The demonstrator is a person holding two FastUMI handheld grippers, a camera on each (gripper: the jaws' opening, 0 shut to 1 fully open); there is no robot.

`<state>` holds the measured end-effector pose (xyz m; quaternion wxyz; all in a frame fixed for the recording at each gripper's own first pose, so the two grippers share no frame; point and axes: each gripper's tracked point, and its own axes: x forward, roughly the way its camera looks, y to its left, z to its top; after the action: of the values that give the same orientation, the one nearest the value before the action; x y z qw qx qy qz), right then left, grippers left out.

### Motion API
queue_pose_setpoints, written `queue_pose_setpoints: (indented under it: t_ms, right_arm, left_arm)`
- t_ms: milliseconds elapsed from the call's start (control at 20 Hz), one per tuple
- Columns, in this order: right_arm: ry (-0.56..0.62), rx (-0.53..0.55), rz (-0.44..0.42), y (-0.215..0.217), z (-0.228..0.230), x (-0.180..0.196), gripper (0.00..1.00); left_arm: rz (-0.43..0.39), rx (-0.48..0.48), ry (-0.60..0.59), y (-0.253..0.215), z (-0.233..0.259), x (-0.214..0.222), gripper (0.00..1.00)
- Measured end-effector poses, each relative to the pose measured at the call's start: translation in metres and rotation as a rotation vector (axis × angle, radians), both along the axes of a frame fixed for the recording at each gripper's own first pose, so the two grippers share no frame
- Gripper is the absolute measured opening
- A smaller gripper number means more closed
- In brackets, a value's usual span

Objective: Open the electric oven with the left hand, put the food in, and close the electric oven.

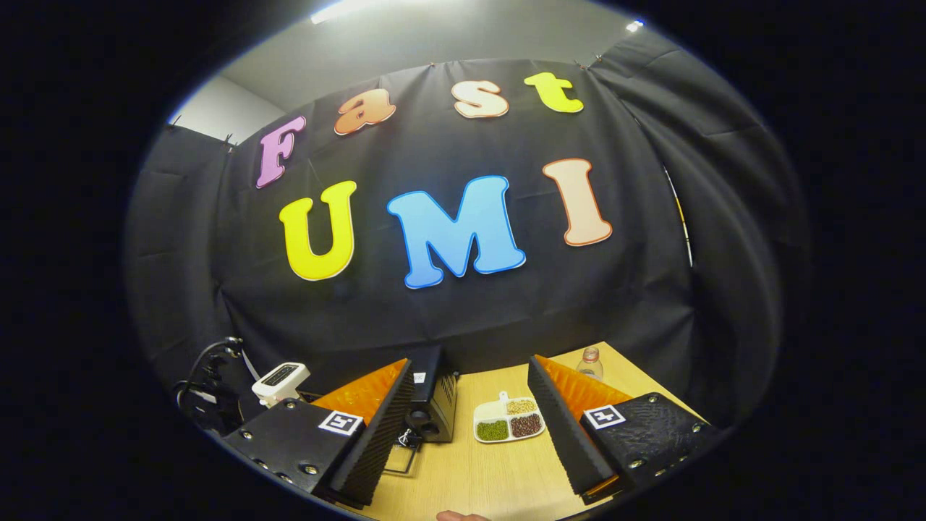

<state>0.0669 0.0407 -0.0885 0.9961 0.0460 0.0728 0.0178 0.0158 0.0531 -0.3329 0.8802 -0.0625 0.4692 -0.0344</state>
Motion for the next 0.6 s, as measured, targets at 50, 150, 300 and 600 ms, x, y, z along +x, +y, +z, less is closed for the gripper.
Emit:
queue_pose_setpoints:
  t_ms: [50, 150, 300, 600]
  right_arm:
    - [0.011, 0.0, -0.006, -0.003, -0.004, 0.001, 0.96]
    - [0.03, 0.015, -0.018, -0.008, -0.011, 0.003, 0.96]
    - [0.053, 0.033, -0.037, -0.017, -0.02, 0.004, 0.96]
    - [0.08, 0.028, -0.075, -0.031, -0.031, 0.008, 0.96]
  left_arm:
    - [0.003, -0.014, 0.036, -0.001, -0.011, -0.002, 0.98]
    - [0.002, 0.002, 0.113, 0.004, -0.036, -0.007, 0.98]
    - [-0.031, 0.045, 0.207, 0.015, -0.075, -0.011, 0.98]
    - [-0.038, 0.073, 0.365, 0.033, -0.139, -0.015, 0.98]
